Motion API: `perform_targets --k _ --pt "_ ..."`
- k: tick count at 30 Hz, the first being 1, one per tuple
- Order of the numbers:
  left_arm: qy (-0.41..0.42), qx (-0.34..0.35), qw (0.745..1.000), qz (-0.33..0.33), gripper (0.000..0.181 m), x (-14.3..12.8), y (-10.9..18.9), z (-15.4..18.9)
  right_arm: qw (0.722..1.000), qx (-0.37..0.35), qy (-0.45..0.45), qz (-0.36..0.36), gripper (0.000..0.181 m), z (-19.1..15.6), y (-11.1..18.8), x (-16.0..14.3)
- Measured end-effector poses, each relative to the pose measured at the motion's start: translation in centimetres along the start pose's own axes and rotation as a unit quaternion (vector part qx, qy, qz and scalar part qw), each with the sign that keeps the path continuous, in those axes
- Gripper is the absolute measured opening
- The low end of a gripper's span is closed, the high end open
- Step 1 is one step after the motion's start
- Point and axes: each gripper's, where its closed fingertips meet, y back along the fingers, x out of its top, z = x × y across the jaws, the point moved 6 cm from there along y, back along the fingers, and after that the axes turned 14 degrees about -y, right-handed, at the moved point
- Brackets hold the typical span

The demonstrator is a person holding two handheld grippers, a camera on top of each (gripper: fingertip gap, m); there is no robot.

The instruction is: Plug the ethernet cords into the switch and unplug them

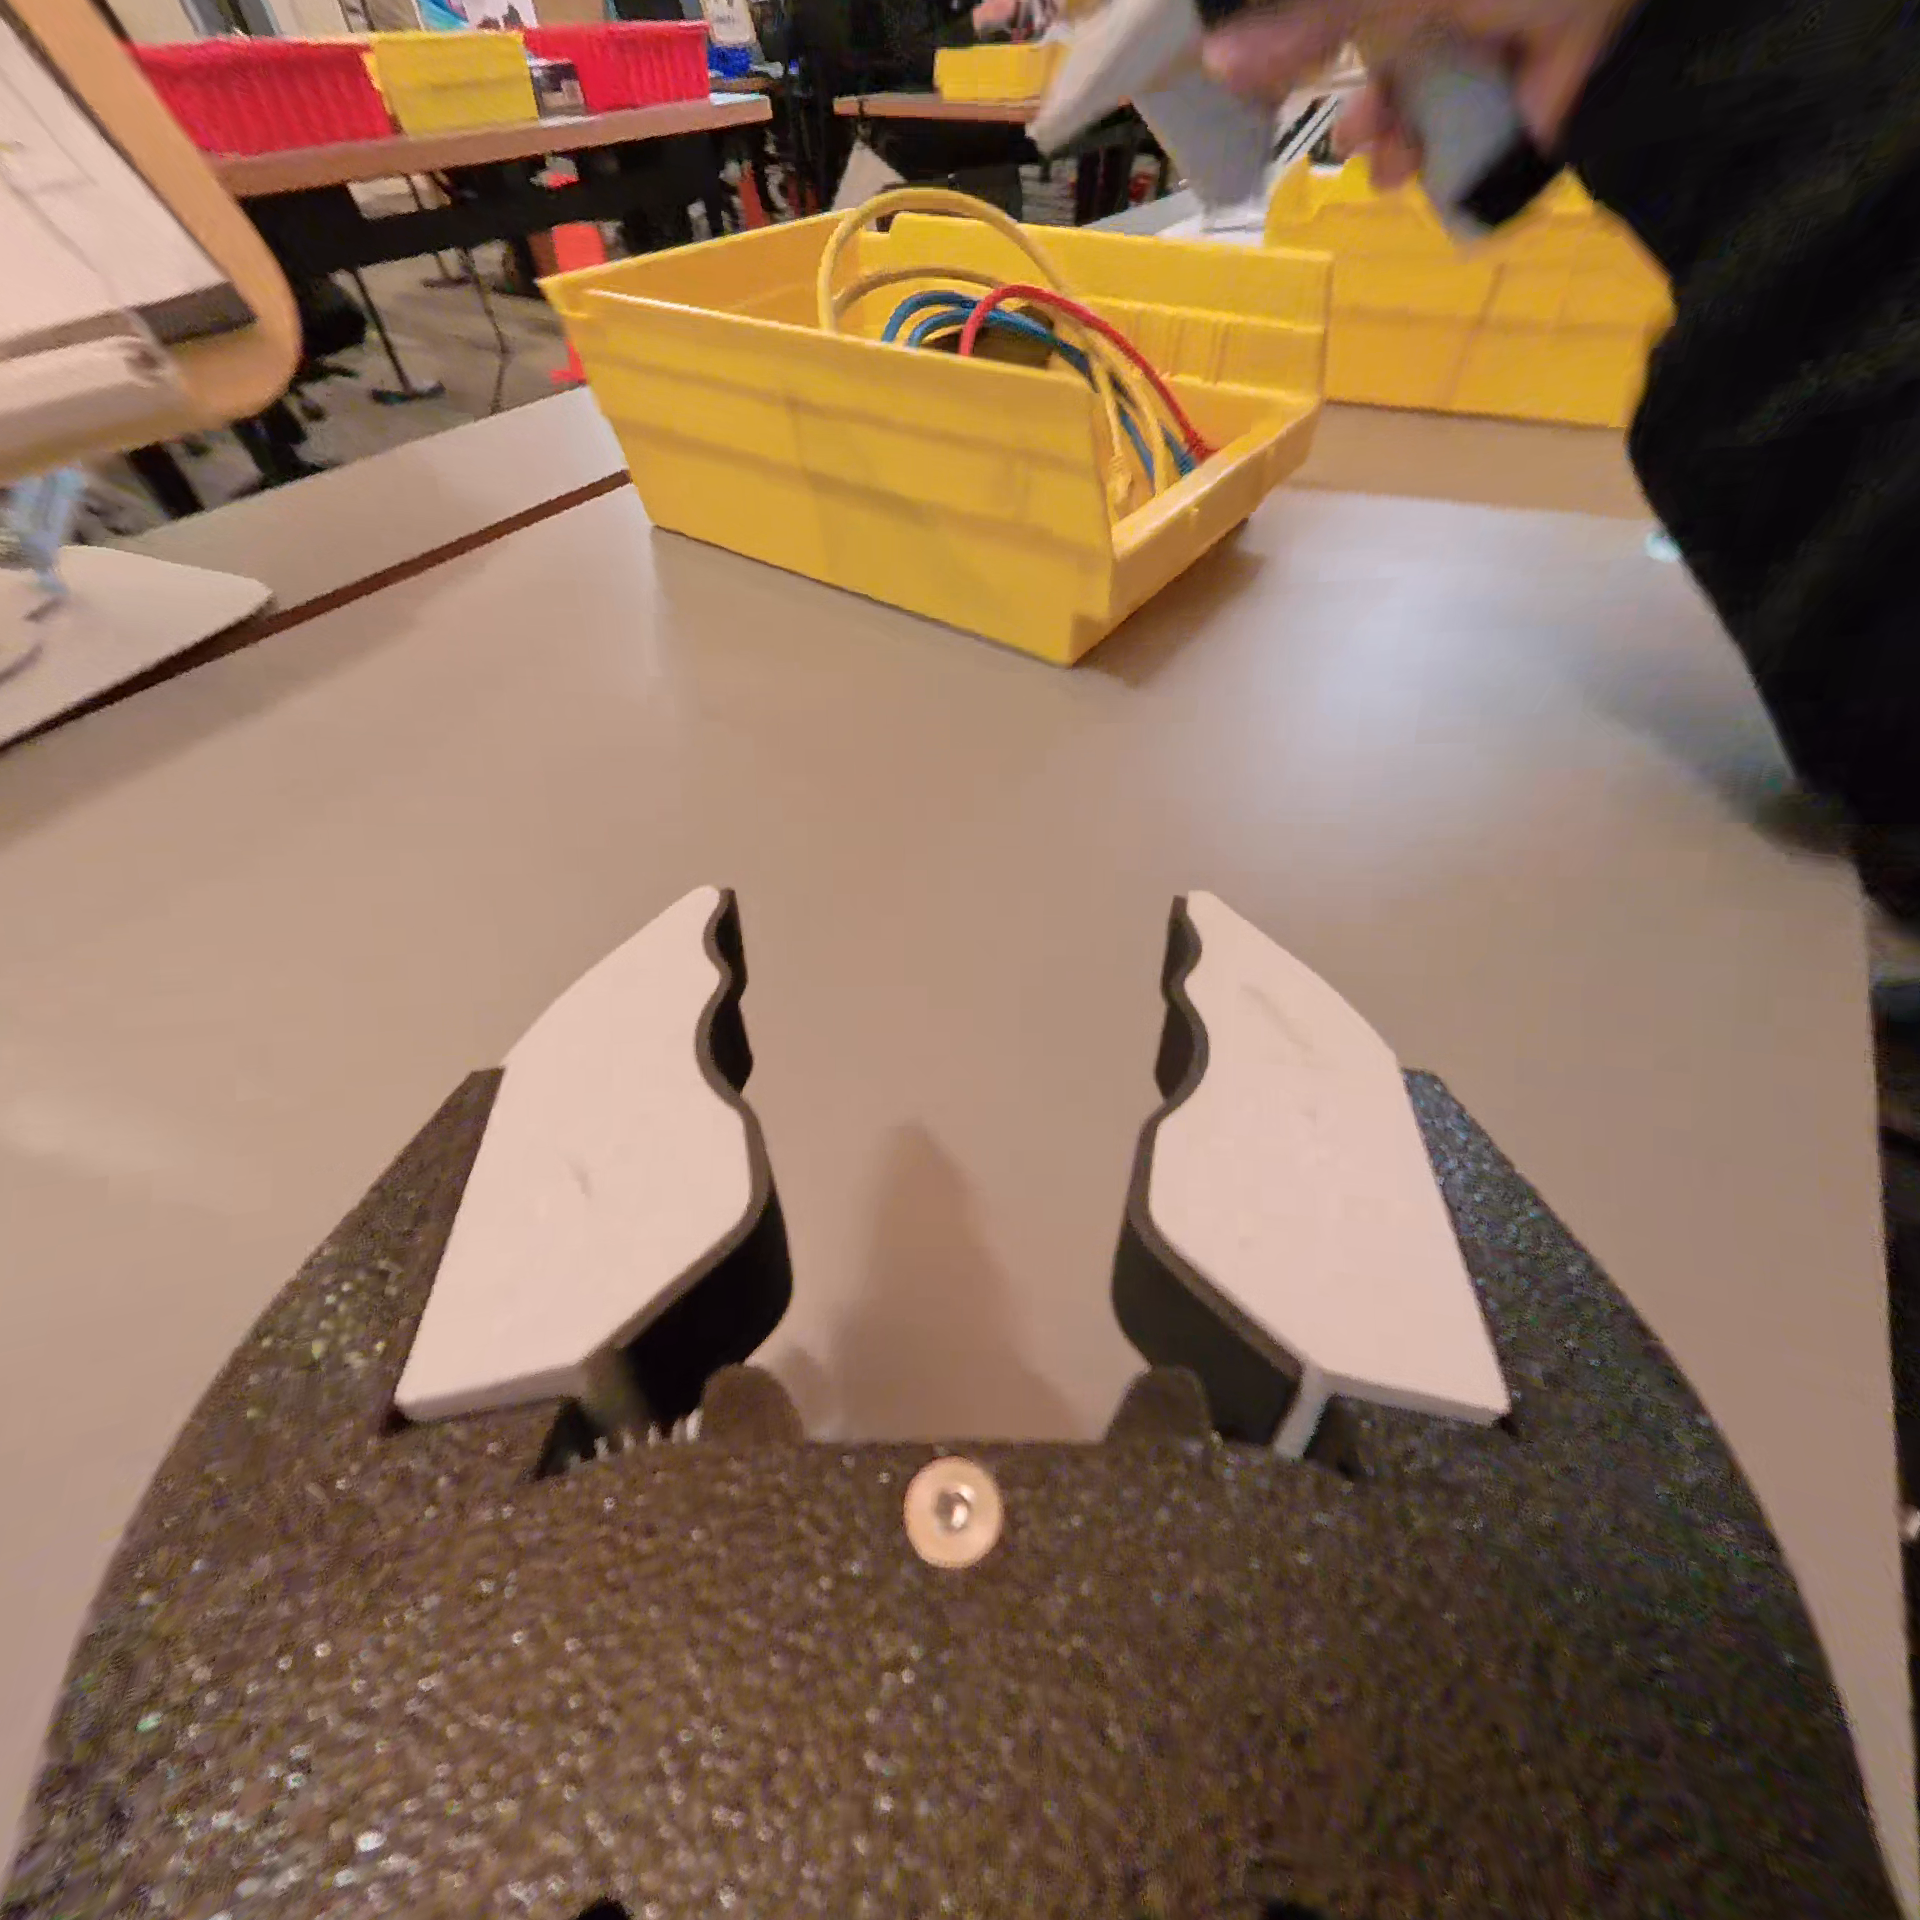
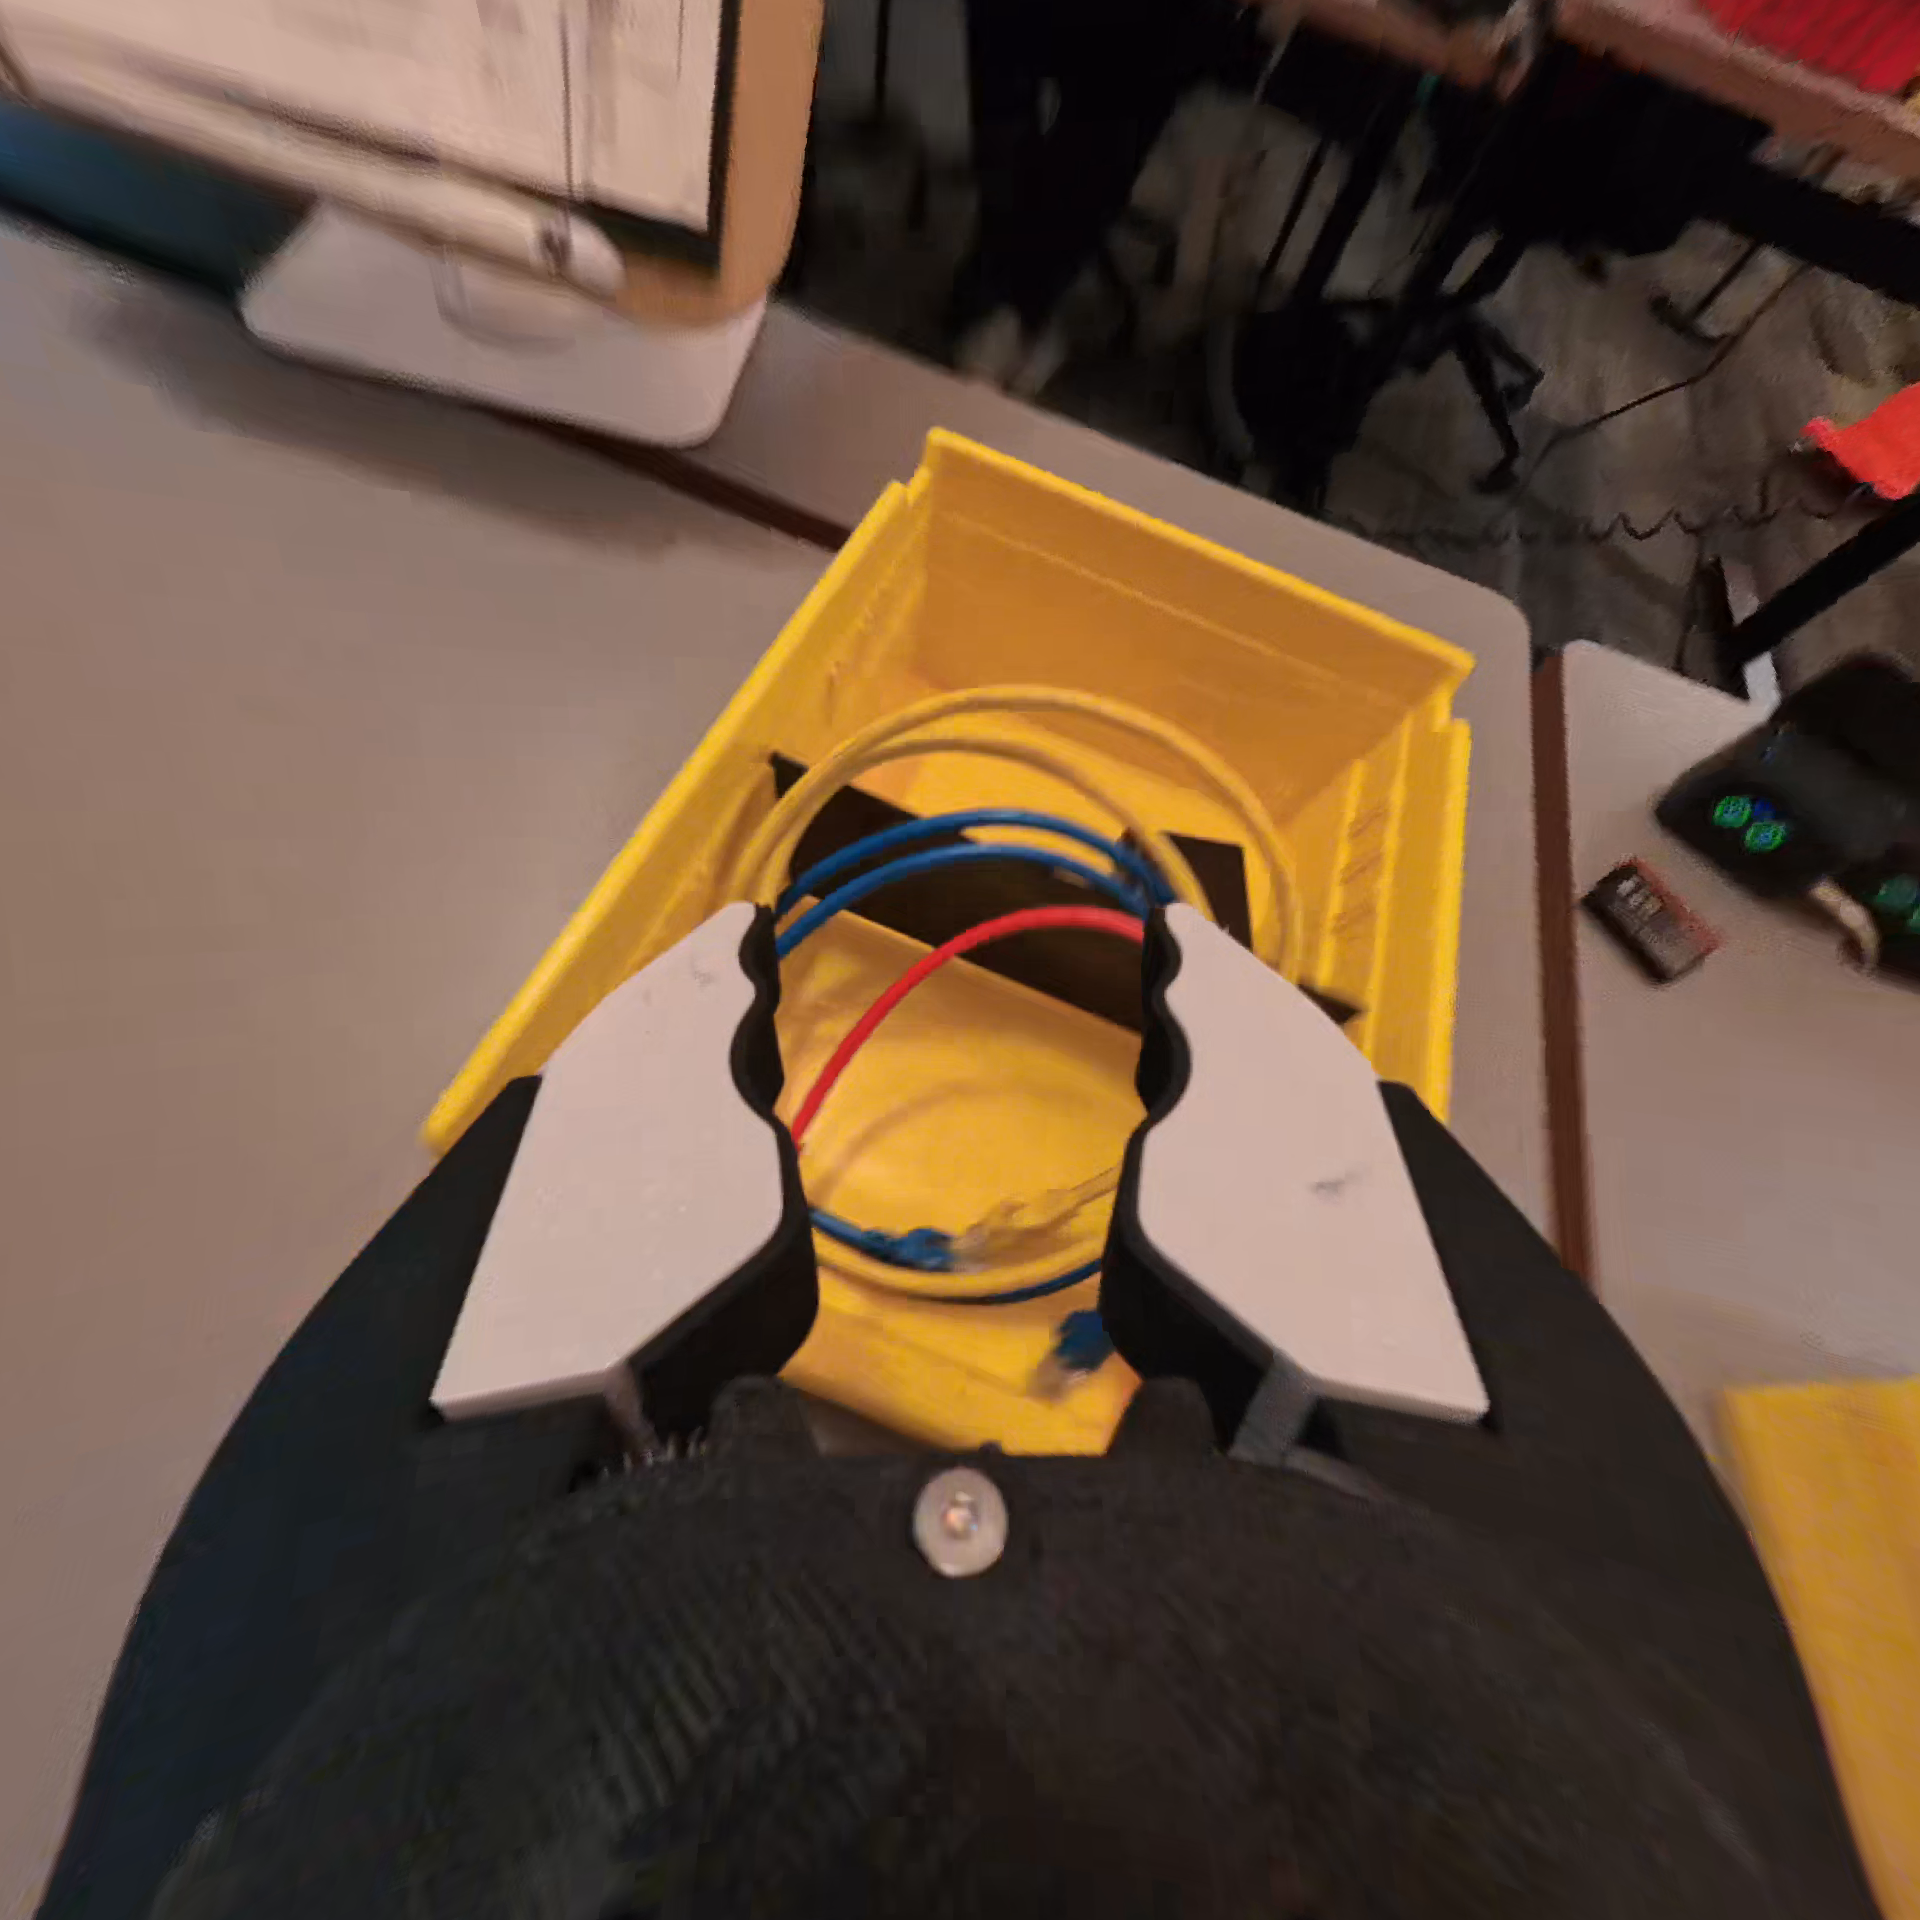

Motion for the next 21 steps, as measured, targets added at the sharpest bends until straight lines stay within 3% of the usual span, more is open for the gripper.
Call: perform_targets --k 2,5,8,11,14,17,18,21 --pt "0.019 -0.026 0.999 0.002 0.084 2.0 -3.1 0.3 0.997 -0.005 -0.055 0.056 0.066 -0.2 1.6 -3.2" --pt "0.013 -0.03 0.999 -0.012 0.096 5.0 -8.5 0.5 0.989 -0.07 -0.105 0.083 0.073 0.7 2.5 -7.1" --pt "0.002 -0.017 0.998 -0.061 0.102 7.2 -14.0 1.0 0.984 -0.092 -0.102 0.117 0.073 1.2 3.2 -6.8" --pt "0.007 0.014 0.998 -0.065 0.102 8.8 -18.6 1.3 0.983 -0.106 -0.084 0.126 0.075 1.3 3.6 -6.5" --pt "0.001 0.063 0.993 -0.098 0.098 8.5 -21.6 0.4 0.986 -0.1 -0.062 0.118 0.076 1.2 3.9 -6.7" --pt "0.0 0.076 0.99 -0.121 0.077 7.6 -22.9 -0.7 0.986 -0.113 -0.03 0.117 0.075 1.4 4.4 -6.9" --pt "-0.001 0.071 0.99 -0.119 0.06 7.6 -22.9 -0.9 0.986 -0.116 -0.025 0.119 0.075 1.5 4.6 -6.9" --pt "-0.012 0.099 0.986 -0.135 0.031 7.1 -22.1 -3.0 0.985 -0.093 -0.046 0.137 0.075 1.6 5.0 -6.5"
